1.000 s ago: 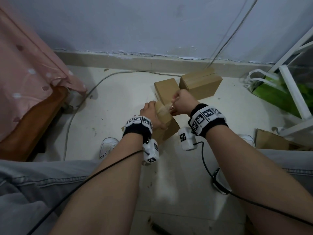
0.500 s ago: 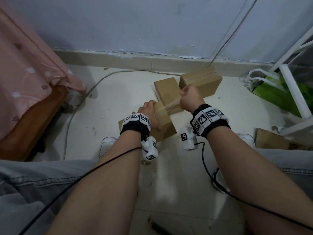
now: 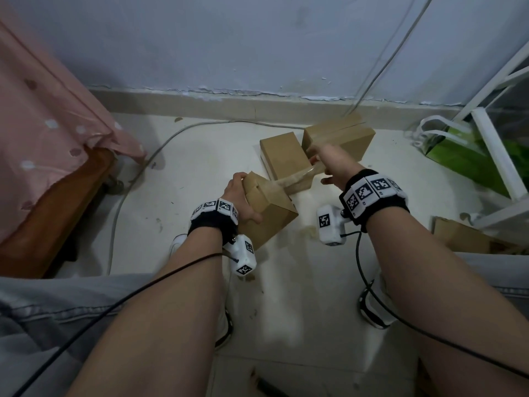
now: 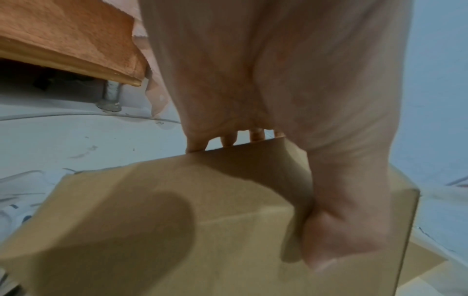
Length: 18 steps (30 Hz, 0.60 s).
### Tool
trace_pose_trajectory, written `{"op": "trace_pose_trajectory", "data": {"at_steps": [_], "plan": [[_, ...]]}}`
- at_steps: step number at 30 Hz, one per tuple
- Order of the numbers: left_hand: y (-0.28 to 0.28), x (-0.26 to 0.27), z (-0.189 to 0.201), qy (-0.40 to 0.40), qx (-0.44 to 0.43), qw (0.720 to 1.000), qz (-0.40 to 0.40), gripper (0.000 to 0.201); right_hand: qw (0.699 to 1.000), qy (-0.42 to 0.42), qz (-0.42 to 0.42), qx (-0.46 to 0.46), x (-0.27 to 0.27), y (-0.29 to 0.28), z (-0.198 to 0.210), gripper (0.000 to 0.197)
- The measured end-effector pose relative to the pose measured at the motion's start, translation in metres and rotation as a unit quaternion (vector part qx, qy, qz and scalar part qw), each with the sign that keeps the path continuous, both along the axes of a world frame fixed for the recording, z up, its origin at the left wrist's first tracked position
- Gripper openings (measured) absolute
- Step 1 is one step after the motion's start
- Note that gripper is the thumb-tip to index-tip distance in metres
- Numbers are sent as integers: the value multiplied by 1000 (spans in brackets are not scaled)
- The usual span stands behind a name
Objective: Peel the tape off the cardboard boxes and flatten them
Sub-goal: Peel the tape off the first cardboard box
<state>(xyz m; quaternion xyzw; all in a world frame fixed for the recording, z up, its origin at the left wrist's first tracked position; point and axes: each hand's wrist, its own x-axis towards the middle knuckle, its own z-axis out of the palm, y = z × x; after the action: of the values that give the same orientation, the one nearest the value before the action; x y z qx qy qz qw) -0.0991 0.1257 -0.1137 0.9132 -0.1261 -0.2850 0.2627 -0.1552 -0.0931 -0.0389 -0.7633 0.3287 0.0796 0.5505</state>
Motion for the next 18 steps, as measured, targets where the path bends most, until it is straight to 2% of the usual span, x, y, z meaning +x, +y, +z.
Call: {"op": "trace_pose_trajectory", "data": {"at_steps": [2, 5, 8, 10, 13, 16, 18], "plan": [[0, 1, 2, 14, -12, 1000, 8, 112, 1000, 1, 19, -5, -2, -2, 0, 32], [1, -1, 7, 25, -31, 999, 26, 111, 983, 46, 112, -136, -1, -5, -5, 45], [0, -4, 12, 38, -40, 998, 20, 117, 974, 45, 120, -187, -4, -3, -10, 39], [-3, -5, 12, 45, -40, 998, 14, 119, 984, 29, 100, -144, -7, -2, -14, 32], [-3, -7, 10, 60, -45, 997, 17, 118, 999, -10, 37, -6, -7, 0, -15, 24], [-5, -11, 8, 68, -46, 997, 12, 121, 992, -51, -26, 117, -5, 3, -12, 27], [-4, -10, 4, 68, -52, 996, 25, 115, 982, -60, -74, 165, -3, 4, -8, 27]]}}
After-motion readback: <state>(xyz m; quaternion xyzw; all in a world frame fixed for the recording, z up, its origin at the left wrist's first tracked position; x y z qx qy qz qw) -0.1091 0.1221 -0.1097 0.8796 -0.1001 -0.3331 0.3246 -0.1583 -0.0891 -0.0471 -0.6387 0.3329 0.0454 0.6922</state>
